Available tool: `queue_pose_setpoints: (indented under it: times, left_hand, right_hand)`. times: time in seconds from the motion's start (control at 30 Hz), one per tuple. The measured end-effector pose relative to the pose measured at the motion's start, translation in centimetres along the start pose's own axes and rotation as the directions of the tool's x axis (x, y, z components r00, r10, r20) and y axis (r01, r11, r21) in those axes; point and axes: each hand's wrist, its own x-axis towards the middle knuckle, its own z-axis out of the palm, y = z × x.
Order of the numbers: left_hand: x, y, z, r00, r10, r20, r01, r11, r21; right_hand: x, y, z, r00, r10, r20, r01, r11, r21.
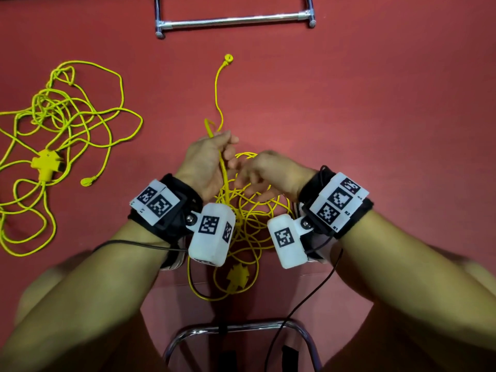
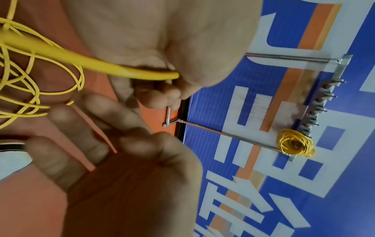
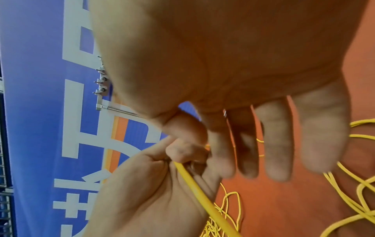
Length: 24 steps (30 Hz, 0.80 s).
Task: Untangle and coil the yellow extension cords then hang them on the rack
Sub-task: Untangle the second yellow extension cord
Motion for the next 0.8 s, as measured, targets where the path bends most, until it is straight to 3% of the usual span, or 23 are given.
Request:
queue_pose_setpoints:
  times: [0.17,0.23,0.3,0.4,0.53,0.63,0.7,0.8]
  left_hand:
    - [-1.2,-0.7,0.5,0.985,-0.035,0.172,0.001,0.981,0.192]
    - [-1.5,-0.8,0.6,0.971,-0.056,0.234,-0.007,0.966,0.258]
    - [-1.9,-1.2,0.7,0.949,-0.075,0.305,-0.029,0.947,0.321]
    - [-2.6,-2.0,1.0,0.914,-0.123,0.387,-0.058,0.904,0.425]
    - [-2.8,-2.4,0.8,0.910,-0.298,0.289,0.118,0.852,0.510]
    - [-1.5,-1.5,0.1,0.948,-0.277,0.156,0.226,0.931,0.285]
    - [-0.5,-0.6,-0.5,0.970,-0.223,0.095,0.216,0.973,0.075]
    - [0.7,0.2,-1.0,0.981,-0.189,0.044,0.194,0.965,-0.176]
  right_hand:
    - [0.2,0.3,-0.6,0.968,-0.002,-0.249,0.086,0.941,0.326]
    - [0.5,0.3,-1.0,0.947,0.019,-0.319,0.108,0.921,0.374]
    - [0.9,0.0,-1.2,0.949,0.042,-0.313,0.099,0.902,0.421]
    - [1.0,-0.3,-1.1,0.984,0.056,-0.167,0.054,0.808,0.587]
    - [0.7,-0.3,-0.9,0.972,-0.090,-0.219,0.206,0.776,0.596]
    - [0.3,-0.4,-0.9,0.964,-0.175,-0.202,0.259,0.793,0.551]
    - [0.0,-0.5,-0.8,0.973,-0.207,-0.104,0.231,0.841,0.490]
    - [-0.3,-0.2,-0.3,0.966,-0.249,0.070,0.225,0.943,0.245]
